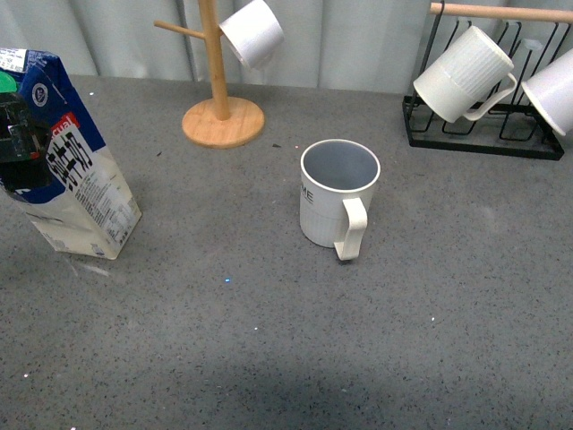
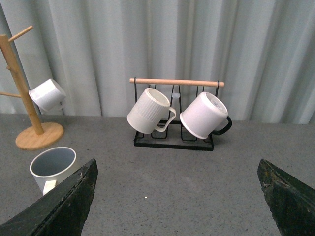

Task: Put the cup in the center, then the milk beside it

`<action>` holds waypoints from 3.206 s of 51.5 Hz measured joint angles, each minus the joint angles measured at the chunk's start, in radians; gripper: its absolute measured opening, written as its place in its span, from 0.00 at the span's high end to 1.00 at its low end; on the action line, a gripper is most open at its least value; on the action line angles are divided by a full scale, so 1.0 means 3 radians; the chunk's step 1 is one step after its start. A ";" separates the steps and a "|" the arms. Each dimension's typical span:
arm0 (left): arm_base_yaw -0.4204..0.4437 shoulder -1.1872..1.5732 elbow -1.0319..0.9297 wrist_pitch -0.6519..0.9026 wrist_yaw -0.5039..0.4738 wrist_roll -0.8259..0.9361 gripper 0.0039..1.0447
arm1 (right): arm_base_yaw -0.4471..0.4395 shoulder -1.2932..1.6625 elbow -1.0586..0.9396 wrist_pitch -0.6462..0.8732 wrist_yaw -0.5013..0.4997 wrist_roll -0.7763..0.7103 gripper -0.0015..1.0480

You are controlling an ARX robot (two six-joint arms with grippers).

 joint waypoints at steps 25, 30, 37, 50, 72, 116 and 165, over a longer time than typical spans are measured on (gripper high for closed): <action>-0.0018 0.0051 0.0084 -0.0018 0.0042 0.0001 0.55 | 0.0000 0.0000 0.0000 0.0000 0.0000 0.0000 0.09; -0.0093 0.0000 0.0080 -0.0037 0.0025 -0.0033 0.74 | 0.0001 0.0000 0.0000 0.0000 0.0000 0.0000 0.09; -0.0355 -0.0155 0.0072 -0.0043 -0.0055 -0.0081 0.93 | 0.0001 0.0000 0.0000 0.0000 0.0000 0.0000 0.09; -0.0997 -0.0011 0.0239 -0.0033 -0.0329 -0.0172 0.95 | 0.0000 0.0000 0.0000 0.0000 0.0000 0.0000 0.09; -0.1621 0.0455 0.0614 -0.0017 -0.0544 -0.0254 0.95 | 0.0000 0.0000 0.0000 0.0000 0.0000 0.0000 0.09; -0.1514 -0.0010 0.0855 -0.0203 -0.0726 -0.0290 0.06 | 0.0001 0.0000 0.0000 0.0000 0.0000 0.0000 0.09; -0.0340 -0.0982 -0.0530 0.0687 -0.0032 0.0200 0.86 | 0.0000 0.0000 0.0000 0.0000 0.0000 0.0000 0.09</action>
